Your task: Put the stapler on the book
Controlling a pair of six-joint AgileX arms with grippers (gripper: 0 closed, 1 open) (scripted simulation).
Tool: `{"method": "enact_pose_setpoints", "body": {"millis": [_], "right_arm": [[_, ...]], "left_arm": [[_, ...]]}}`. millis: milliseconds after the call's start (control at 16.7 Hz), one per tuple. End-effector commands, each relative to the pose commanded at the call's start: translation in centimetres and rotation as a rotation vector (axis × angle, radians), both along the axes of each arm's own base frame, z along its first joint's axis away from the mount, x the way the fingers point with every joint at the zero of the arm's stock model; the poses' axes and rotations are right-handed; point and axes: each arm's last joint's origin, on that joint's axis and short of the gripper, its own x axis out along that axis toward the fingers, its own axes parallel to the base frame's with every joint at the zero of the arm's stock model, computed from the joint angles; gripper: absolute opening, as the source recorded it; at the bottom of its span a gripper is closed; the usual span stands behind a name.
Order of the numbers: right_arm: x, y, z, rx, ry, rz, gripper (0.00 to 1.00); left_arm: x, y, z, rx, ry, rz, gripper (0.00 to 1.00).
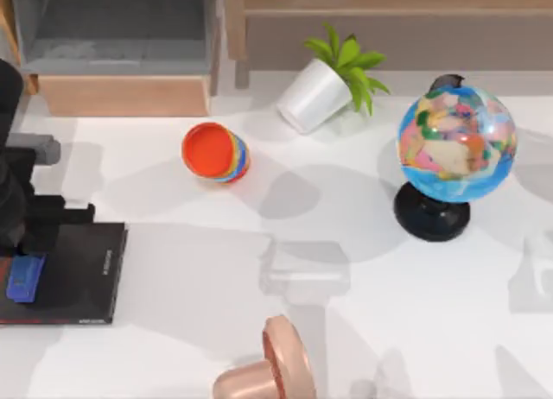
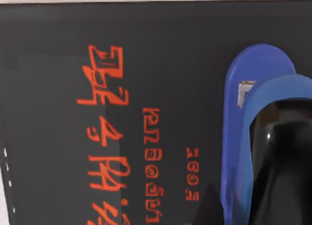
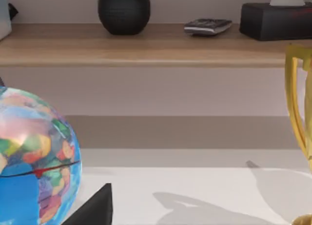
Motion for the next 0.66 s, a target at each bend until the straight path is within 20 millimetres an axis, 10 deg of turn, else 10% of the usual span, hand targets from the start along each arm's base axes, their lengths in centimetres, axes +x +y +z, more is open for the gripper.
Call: {"method": "enact_pose_setpoints", "body": {"millis": [300, 660], "right_arm": [[0.00, 0.00, 0.00, 0.000, 0.000, 0.000, 1.00], [0.00, 0.00, 0.00, 0.000, 0.000, 0.000, 1.00]], "left_arm": [[0.00, 0.00, 0.00, 0.000, 0.000, 0.000, 0.98], [0.00, 0.00, 0.00, 0.000, 0.000, 0.000, 1.00]]}}
